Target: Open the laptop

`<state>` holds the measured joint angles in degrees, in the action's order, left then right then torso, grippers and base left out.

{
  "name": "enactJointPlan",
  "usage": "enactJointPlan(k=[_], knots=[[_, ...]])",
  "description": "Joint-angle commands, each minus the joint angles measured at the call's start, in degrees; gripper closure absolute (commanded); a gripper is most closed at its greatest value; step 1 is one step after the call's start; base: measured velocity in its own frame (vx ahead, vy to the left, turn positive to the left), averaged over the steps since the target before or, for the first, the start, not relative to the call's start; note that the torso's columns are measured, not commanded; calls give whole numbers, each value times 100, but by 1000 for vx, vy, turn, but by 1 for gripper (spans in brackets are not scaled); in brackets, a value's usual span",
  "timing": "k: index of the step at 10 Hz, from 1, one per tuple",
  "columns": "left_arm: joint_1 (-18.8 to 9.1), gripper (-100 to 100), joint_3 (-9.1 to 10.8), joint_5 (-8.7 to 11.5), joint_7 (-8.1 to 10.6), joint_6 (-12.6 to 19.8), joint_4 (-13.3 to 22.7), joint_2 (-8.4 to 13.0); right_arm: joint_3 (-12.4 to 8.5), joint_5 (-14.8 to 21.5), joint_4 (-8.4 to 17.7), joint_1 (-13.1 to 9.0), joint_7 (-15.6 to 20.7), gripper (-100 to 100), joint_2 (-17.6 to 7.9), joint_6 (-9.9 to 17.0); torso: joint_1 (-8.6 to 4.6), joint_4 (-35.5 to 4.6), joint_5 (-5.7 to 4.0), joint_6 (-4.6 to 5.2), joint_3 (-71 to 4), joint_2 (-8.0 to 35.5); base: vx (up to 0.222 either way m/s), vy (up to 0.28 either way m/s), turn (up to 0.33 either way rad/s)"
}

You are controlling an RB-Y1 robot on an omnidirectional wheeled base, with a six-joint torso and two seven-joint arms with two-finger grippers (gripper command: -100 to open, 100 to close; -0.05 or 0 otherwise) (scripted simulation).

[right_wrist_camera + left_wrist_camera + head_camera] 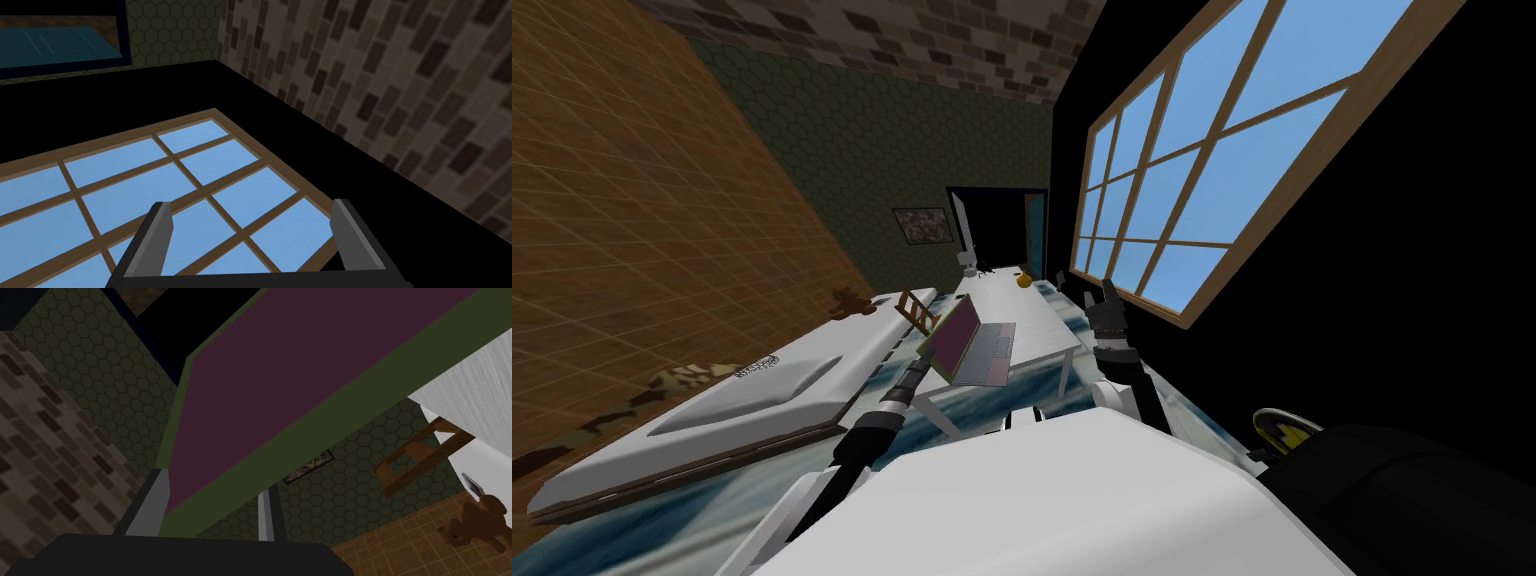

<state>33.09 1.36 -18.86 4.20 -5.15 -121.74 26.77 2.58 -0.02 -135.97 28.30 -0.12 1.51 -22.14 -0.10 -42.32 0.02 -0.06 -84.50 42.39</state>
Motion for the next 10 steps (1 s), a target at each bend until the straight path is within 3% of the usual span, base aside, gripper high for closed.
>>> enactJointPlan(k=[1,4,5,6,7,10], knots=[[94,100,76,-246,-216,92,-51,193,1,0,0,0,0,0,1,0,-26,5,-8,3,-8,-14,78,-146,1],[250,100,204,-656,-576,244,-135,515,2,0,-1,1,0,0,2,0,-18,6,-9,13,-10,-15,71,-206,-17],[281,100,229,-738,-648,275,-152,580,2,0,-1,1,0,0,2,0,1,8,0,14,-10,-19,84,-167,4],[268,100,243,-666,-577,238,-147,542,2,0,-1,1,0,0,2,0,19,14,9,19,-13,-25,29,-65,17],[231,100,251,-930,-863,220,18,545,1,0,-1,0,0,0,1,0,49,12,18,18,-9,-19,5,-86,1],[169,100,249,-1306,-1256,185,280,537,1,0,0,0,0,0,1,0,18,33,15,30,-42,-74,16,-104,-1]])
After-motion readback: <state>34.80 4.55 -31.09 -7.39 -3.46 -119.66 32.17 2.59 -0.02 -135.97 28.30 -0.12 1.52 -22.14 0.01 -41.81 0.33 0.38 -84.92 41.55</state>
